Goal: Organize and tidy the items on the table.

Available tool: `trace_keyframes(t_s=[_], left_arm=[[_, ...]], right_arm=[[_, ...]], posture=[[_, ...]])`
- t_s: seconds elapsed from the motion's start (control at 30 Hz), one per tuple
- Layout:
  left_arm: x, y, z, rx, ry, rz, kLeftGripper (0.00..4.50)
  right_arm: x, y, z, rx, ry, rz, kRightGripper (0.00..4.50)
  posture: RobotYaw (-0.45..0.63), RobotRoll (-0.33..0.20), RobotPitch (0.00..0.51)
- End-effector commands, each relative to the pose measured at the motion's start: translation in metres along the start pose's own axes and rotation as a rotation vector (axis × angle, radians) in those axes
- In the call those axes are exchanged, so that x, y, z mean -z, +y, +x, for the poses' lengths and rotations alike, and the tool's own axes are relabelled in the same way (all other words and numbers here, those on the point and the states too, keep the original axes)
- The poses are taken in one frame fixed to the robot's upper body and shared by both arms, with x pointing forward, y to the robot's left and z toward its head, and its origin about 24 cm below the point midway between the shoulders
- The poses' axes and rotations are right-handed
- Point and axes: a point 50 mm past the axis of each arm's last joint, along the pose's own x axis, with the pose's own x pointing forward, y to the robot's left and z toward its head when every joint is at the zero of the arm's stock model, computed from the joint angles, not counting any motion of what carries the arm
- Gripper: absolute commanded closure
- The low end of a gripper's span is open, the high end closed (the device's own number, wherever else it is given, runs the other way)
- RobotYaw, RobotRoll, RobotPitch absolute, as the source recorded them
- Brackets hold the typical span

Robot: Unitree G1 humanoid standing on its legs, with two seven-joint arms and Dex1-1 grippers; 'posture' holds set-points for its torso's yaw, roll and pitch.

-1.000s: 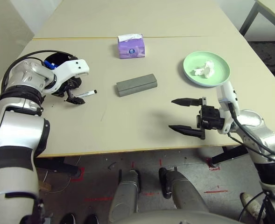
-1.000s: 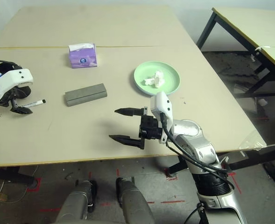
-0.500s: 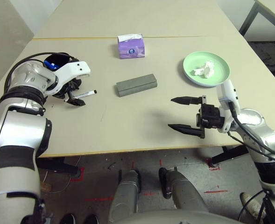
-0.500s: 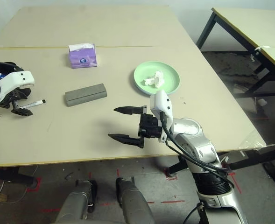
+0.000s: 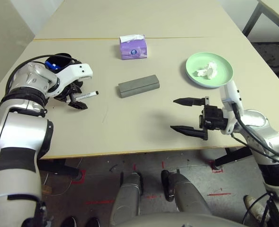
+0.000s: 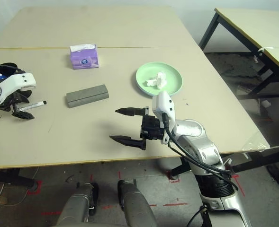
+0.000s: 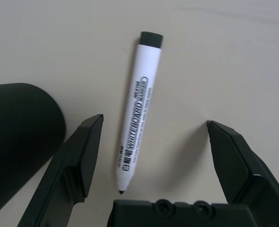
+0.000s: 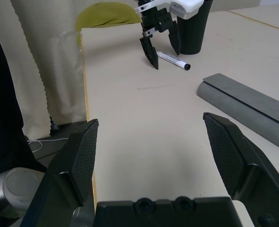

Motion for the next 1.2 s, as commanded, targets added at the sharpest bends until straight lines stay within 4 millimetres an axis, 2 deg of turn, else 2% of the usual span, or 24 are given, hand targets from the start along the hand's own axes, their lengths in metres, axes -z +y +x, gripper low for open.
trace_keyframes(t_s=[0.03, 0.9, 1.0, 1.2], left_arm=[[0.004, 0.000, 0.001, -0.007, 0.012, -0.015, 0.05], [0.002, -0.005, 0.014, -0.003, 0.020, -0.002, 0.08], [0.001, -0.006, 0.014, 0.012, 0.012, -0.005, 0.69], [0.000, -0.006, 0.012, 0.029, 0.001, -0.009, 2.79]], right_arm=[[-0.001, 0.002, 0.001, -0.007, 0.001, -0.005, 0.00], [-0.004, 0.002, 0.000, -0.009, 0.007, -0.013, 0.00], [-0.005, 0.002, 0.000, -0.008, 0.003, -0.018, 0.00], [-0.007, 0.001, 0.002, -0.009, -0.002, -0.025, 0.00]], posture=[[-0.13, 0.000, 0.170], [-0.14, 0.000, 0.169], [-0.14, 0.000, 0.168], [-0.14, 0.000, 0.167]])
